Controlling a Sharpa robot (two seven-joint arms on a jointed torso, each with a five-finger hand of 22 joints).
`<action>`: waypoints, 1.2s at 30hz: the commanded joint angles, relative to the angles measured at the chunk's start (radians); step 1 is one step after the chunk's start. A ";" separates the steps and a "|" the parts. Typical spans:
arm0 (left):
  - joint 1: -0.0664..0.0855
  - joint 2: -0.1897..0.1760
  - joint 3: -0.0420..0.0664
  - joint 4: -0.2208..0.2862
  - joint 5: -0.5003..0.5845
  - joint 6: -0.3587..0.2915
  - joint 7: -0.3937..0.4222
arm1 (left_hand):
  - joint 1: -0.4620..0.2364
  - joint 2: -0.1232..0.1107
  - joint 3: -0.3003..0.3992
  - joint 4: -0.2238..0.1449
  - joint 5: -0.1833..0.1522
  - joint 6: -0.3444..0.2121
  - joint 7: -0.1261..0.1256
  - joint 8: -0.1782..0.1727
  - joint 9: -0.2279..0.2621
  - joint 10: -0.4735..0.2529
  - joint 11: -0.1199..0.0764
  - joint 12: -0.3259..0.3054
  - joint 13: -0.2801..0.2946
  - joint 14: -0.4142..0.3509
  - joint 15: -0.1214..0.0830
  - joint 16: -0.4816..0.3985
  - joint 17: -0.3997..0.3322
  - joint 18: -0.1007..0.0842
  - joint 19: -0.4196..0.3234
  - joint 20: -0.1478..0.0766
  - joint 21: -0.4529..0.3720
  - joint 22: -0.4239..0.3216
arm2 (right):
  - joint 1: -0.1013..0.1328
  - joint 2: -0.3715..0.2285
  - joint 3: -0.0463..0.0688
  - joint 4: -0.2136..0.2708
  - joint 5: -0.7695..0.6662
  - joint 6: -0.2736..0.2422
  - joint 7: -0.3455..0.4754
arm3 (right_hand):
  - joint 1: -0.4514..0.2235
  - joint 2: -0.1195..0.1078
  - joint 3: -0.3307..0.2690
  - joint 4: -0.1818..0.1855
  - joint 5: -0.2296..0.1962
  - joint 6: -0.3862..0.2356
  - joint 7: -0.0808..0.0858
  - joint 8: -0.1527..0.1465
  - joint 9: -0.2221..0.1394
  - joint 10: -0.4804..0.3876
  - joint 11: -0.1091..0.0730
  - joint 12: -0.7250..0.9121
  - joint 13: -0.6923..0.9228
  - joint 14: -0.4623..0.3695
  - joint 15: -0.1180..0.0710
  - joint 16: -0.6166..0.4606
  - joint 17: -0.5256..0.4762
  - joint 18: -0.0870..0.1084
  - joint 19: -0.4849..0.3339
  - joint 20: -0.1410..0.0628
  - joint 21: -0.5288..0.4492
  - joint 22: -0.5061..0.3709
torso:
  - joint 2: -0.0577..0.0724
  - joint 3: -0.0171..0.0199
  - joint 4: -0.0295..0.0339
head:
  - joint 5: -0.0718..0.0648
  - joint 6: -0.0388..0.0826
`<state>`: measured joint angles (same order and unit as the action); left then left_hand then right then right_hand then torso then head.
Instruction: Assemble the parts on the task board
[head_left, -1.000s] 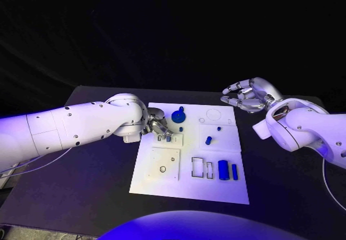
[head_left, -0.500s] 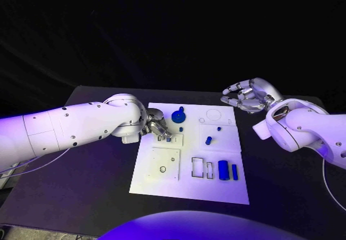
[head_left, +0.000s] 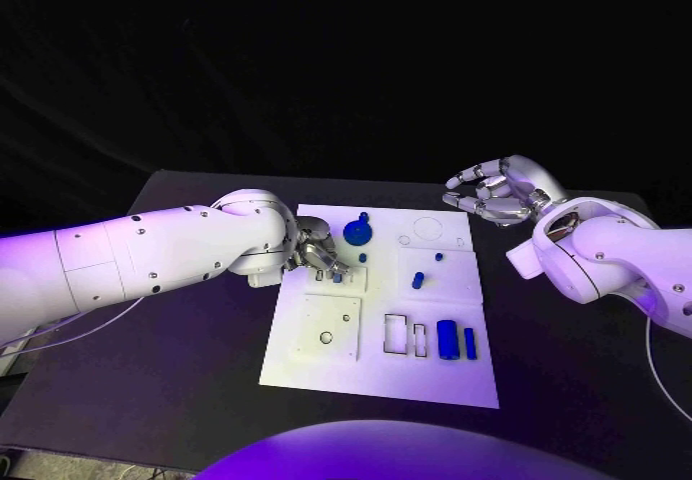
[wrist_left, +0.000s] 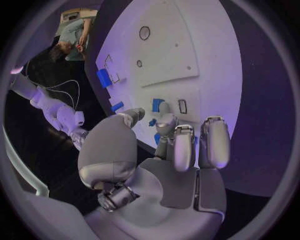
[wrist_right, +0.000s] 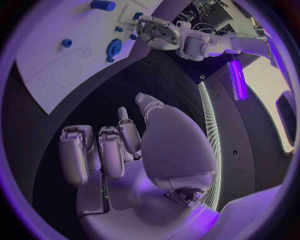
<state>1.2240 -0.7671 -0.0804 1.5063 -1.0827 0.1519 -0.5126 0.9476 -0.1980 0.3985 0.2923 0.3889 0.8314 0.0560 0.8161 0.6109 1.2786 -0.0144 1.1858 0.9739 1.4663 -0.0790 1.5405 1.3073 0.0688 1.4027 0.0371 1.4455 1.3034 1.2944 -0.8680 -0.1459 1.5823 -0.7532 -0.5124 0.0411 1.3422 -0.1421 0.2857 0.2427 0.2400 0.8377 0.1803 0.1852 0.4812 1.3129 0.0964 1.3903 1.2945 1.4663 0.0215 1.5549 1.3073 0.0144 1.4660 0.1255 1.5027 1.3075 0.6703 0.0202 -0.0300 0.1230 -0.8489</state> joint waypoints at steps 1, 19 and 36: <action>-0.002 0.002 -0.001 0.001 -0.041 -0.021 0.004 | -0.007 0.002 -0.010 0.000 -0.003 -0.018 0.006 -0.012 -0.007 -0.014 0.004 -0.012 -0.019 0.083 0.010 -0.007 0.186 -0.008 -0.006 0.002 -0.005 -0.004 | -0.001 0.000 0.000 0.000 -0.007 0.007 0.005 | -0.008 0.001 -0.002 0.006 0.004 -0.006 0.002 0.004 -0.001 -0.005 0.002 -0.006 -0.001 0.087 0.002 -0.006 0.194 0.006 0.061 0.001 -0.006 0.210 | 0.000 0.0005 -0.0002 | 0.000 -0.002; -0.007 0.000 -0.005 0.011 -0.051 -0.004 0.001 | 0.060 0.027 -0.008 -0.004 0.005 -0.026 0.019 -0.039 -0.041 -0.020 0.016 -0.007 -0.025 0.083 0.021 -0.007 0.185 -0.009 -0.004 0.012 -0.006 -0.001 | -0.005 0.000 0.000 -0.001 -0.007 0.010 0.004 | -0.008 0.001 -0.002 0.008 0.004 -0.006 0.001 0.006 -0.001 -0.003 0.002 -0.005 0.000 0.088 0.001 -0.006 0.195 0.007 0.060 0.000 -0.007 0.210 | 0.000 0.0001 0.0002 | 0.001 -0.005; -0.012 0.010 -0.006 0.004 -0.018 -0.028 0.002 | 0.210 0.057 0.036 -0.016 0.006 -0.019 0.011 -0.030 -0.059 -0.020 0.009 0.002 -0.027 0.083 0.015 -0.007 0.185 -0.009 -0.002 0.010 -0.006 0.003 | -0.005 0.000 0.000 -0.001 -0.013 0.015 0.001 | -0.009 0.002 -0.001 0.008 0.005 -0.006 0.001 0.007 -0.002 -0.002 0.001 -0.004 0.001 0.088 0.001 -0.006 0.195 0.006 0.061 0.000 -0.007 0.210 | 0.000 0.0007 -0.0007 | 0.001 -0.005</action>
<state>1.2140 -0.7592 -0.0860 1.5107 -1.1222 0.1364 -0.5140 1.1482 -0.1437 0.4291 0.2779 0.3891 0.8084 0.0698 0.7804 0.5532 1.2614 0.0000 1.1843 0.9478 1.4667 -0.0655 1.5365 1.3073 0.0688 1.3986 0.0413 1.4455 1.3053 1.2897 -0.8683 -0.1459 1.5813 -0.7543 -0.5111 0.0401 1.3423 -0.1421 0.2829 0.2455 0.2400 0.8376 0.1804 0.1852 0.4813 1.3129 0.0964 1.3903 1.2945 1.4663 0.0215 1.5549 1.3078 0.0143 1.4660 0.1255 1.4987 1.3080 0.6702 0.0209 -0.0307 0.1249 -0.8537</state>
